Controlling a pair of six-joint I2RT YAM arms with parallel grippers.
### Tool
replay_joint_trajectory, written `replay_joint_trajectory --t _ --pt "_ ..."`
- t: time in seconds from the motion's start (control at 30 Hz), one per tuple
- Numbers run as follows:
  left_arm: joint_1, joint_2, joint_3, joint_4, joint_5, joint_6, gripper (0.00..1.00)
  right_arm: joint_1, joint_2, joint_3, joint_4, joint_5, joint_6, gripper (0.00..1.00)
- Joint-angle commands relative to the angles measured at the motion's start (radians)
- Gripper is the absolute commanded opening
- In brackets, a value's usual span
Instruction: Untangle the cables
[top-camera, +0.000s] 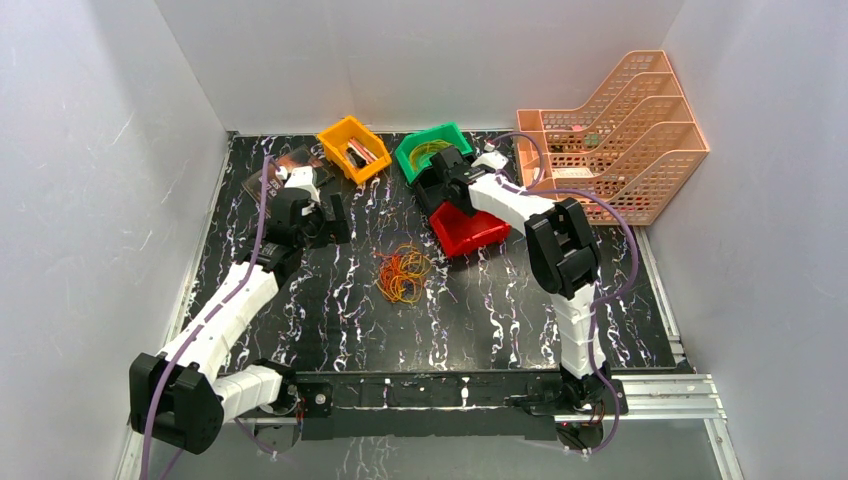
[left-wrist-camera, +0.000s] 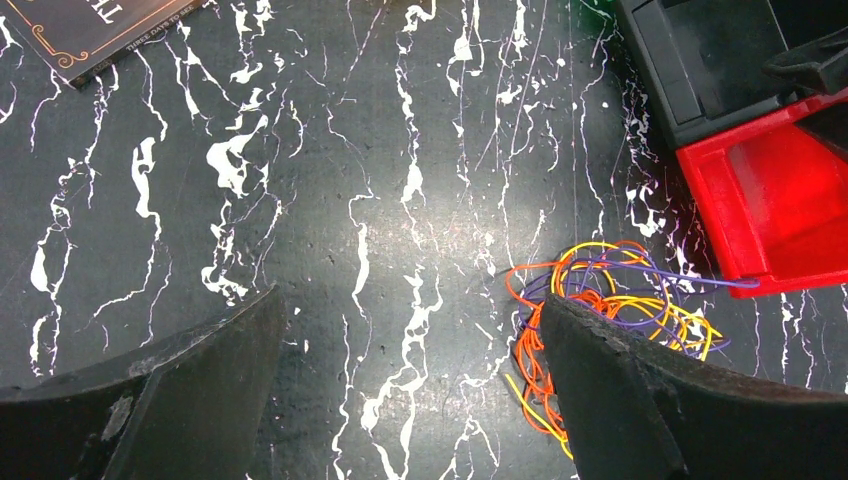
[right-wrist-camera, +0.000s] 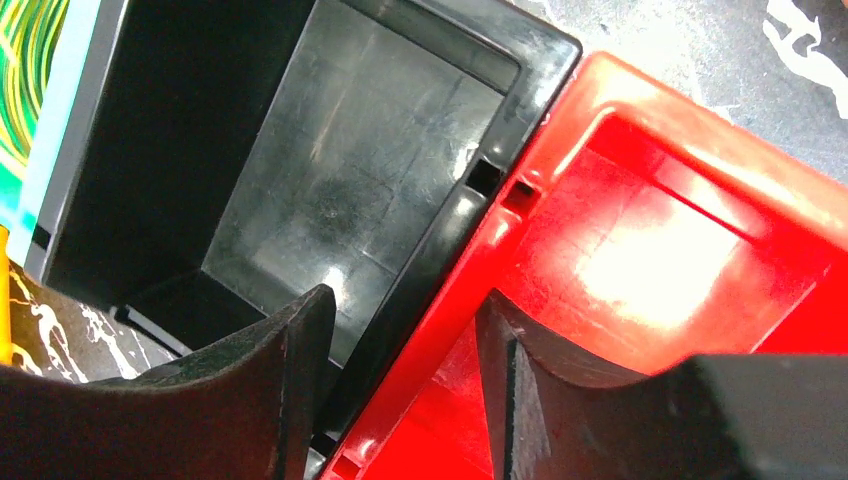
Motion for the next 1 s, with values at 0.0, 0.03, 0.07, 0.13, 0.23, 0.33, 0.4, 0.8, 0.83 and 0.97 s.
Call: replay_joint_trajectory --t 0.0,0.03,0.07,0.13,0.23,0.33,0.4,0.8,0.83,0.97 --pt "0.013 -0.005 0.041 -0.020 0.025 -0.007 0.98 0.002 -0.039 -0.020 0.020 0.030 -0.061 0.59" --pt "0.012 -0.005 0.042 -0.021 0.025 -0.008 0.98 0.001 -0.043 -0.027 0.024 0.031 -0.069 0.58" --pt "0.014 -0.006 0.041 -0.021 0.025 -0.008 0.98 0.002 -0.046 -0.033 0.026 0.030 -0.076 0.56" --pt "0.015 -0.004 0.039 -0.020 0.027 -0.008 0.98 0.002 -0.054 -0.044 0.031 0.030 -0.095 0.53" --pt "0.016 0.000 0.040 -0.021 0.028 -0.008 0.99 0.002 -0.072 -0.063 0.029 0.035 -0.122 0.50" --pt "0.018 0.001 0.041 -0.020 0.029 -0.009 0.98 0.002 -0.108 -0.108 0.034 0.052 -0.142 0.48" --pt "0.018 0.003 0.041 -0.021 0.029 -0.010 0.98 0.002 -0.134 -0.141 0.042 0.062 -0.164 0.48" --pt "0.029 0.012 0.041 -0.021 0.041 -0.011 0.98 0.001 -0.186 -0.282 0.262 -0.290 -0.643 0.49" --pt "0.029 0.013 0.041 -0.021 0.042 -0.011 0.98 0.002 -0.178 -0.280 0.265 -0.320 -0.657 0.48" --pt "0.030 0.015 0.041 -0.021 0.041 -0.011 0.98 0.011 -0.161 -0.275 0.288 -0.405 -0.712 0.49"
